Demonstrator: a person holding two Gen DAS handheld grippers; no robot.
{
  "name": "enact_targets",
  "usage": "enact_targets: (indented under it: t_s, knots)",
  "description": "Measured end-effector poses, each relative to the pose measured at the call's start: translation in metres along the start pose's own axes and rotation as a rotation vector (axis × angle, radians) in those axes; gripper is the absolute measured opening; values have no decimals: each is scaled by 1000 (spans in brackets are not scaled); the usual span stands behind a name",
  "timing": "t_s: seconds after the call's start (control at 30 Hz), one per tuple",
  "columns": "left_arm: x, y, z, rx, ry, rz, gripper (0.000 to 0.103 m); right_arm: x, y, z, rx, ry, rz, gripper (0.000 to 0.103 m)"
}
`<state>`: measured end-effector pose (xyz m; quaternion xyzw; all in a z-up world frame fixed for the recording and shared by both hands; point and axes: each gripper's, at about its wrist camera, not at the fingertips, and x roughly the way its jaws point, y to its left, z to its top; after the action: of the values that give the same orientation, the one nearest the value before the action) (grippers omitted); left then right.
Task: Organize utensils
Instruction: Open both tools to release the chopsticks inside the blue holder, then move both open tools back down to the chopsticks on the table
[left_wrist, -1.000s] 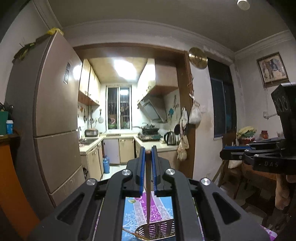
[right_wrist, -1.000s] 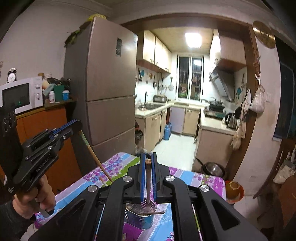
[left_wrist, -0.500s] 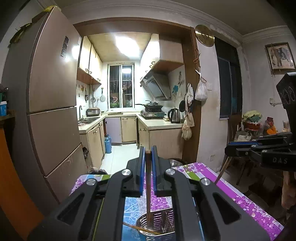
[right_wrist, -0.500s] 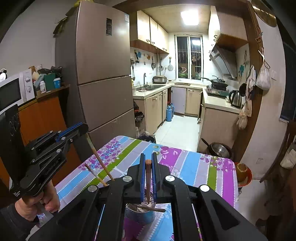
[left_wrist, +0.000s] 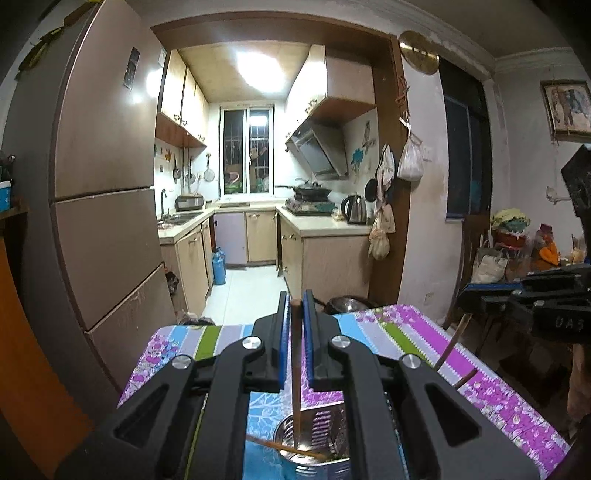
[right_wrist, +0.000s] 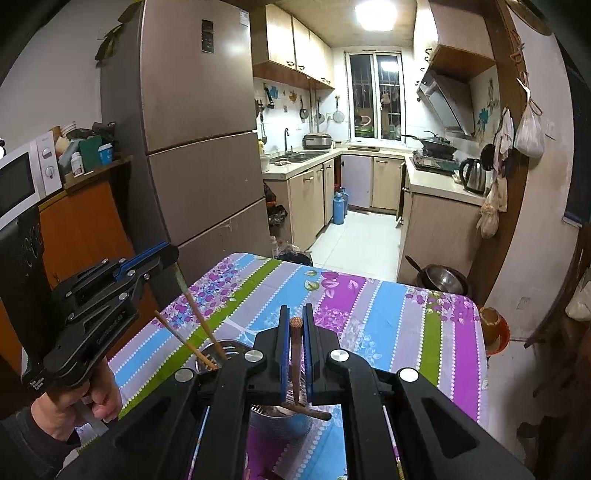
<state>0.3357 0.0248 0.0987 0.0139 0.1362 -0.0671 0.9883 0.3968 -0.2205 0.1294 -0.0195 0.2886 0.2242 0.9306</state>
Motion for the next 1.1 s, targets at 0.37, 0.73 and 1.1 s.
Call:
enact_targets:
  t_s: [0.37,0.73,1.1]
  knots:
    - [-44,6,-8,-11,-49,24,39,-53,-6,-22,13,-105,-1,24]
    - [-166,16,-122,46,-54,-6,55,-184,28,-289,32,-201,35,24]
    - [-186,7,-208,30,123,-17,55,-162,57,-407,-5,-43,35,24]
